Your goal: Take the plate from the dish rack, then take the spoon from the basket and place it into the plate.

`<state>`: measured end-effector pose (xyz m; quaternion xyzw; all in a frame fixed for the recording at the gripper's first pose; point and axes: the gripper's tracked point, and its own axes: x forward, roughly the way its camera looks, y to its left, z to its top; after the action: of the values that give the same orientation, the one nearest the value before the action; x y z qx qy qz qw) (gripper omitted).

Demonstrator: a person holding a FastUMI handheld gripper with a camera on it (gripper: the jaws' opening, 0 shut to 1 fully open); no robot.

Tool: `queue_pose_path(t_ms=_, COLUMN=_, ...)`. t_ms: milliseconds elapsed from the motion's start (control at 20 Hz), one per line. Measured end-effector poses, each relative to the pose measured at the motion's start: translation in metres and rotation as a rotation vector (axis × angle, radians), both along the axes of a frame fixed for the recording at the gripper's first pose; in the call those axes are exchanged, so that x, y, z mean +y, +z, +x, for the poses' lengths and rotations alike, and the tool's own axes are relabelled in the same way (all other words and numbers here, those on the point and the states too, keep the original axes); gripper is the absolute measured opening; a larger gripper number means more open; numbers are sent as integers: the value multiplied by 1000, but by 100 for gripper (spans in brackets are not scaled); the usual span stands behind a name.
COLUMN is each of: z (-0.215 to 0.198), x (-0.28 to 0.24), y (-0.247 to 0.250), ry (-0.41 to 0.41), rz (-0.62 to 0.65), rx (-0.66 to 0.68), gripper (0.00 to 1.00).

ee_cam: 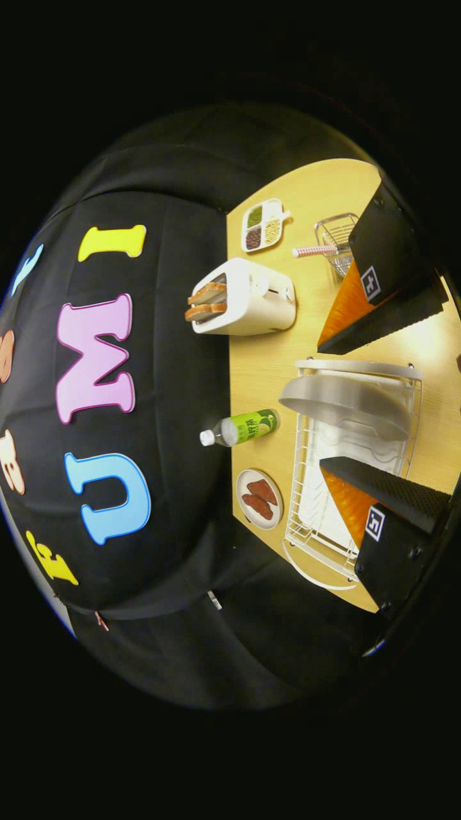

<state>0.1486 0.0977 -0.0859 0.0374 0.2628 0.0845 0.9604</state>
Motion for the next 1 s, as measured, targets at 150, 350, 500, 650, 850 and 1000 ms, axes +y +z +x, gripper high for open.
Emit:
queue_pose_path(t_ms=150, z=18, x=-5, y=-12, ry=-47, rz=10, rx=50, gripper=98)
queue_pose_path(t_ms=350, z=25, x=-3, y=-30, ry=-61, rz=-2, rx=122, gripper=88)
queue_pose_path(t_ms=500, z=25, x=0, y=-44, ry=-61, rz=-30, rx=163, gripper=68)
queue_pose_path(t_ms=650, z=22, x=2, y=-51, ry=-77, rz=-49, rx=197, gripper=46)
queue_pose_path(t_ms=850, z=23, x=1, y=-50, ry=-105, rz=-86, rx=208, gripper=38)
queue_pose_path(t_ms=1000, z=18, x=2, y=-47, ry=-139, rz=-137, rx=193, gripper=33)
